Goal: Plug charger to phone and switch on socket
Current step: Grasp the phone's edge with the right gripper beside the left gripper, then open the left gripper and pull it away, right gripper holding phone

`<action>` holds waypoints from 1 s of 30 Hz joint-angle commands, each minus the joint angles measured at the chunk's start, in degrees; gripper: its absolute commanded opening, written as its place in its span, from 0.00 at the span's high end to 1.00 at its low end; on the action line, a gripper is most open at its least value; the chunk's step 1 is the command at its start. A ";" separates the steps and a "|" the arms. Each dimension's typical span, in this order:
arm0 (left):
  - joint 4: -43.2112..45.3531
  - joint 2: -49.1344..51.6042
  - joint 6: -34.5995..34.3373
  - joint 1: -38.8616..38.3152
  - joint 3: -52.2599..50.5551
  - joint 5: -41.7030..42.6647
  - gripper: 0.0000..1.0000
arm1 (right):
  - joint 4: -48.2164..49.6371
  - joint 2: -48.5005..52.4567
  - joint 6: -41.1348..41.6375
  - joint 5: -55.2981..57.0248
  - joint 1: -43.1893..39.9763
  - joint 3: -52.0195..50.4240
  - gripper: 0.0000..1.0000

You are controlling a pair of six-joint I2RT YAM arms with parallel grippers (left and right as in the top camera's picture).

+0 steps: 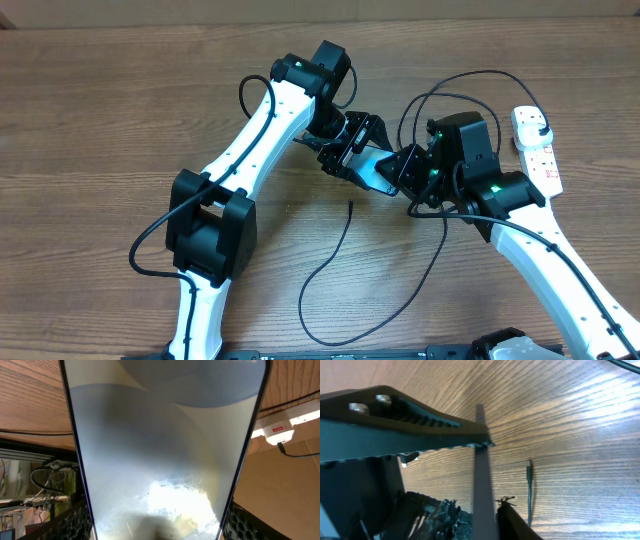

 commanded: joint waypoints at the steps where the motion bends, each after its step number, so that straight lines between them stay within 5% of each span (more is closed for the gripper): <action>1: 0.00 -0.04 -0.76 -0.66 1.68 2.23 0.96 | -0.33 0.13 -0.07 1.53 0.28 1.11 0.76; 13: 0.00 -0.04 -0.74 -0.81 1.68 2.21 0.96 | -0.33 0.13 -0.07 1.53 0.28 1.11 0.96; 24: 0.02 -0.04 -0.72 -0.79 1.68 1.53 0.93 | -0.33 0.13 -0.04 1.53 0.28 1.11 0.96; 26: 0.02 -0.04 -0.72 -0.79 1.68 0.98 0.79 | -0.33 0.13 -0.04 1.53 0.28 1.11 0.96; 30: 0.00 -0.04 -0.59 -0.79 1.68 0.61 0.14 | -0.33 0.13 -0.04 1.53 0.26 1.11 0.96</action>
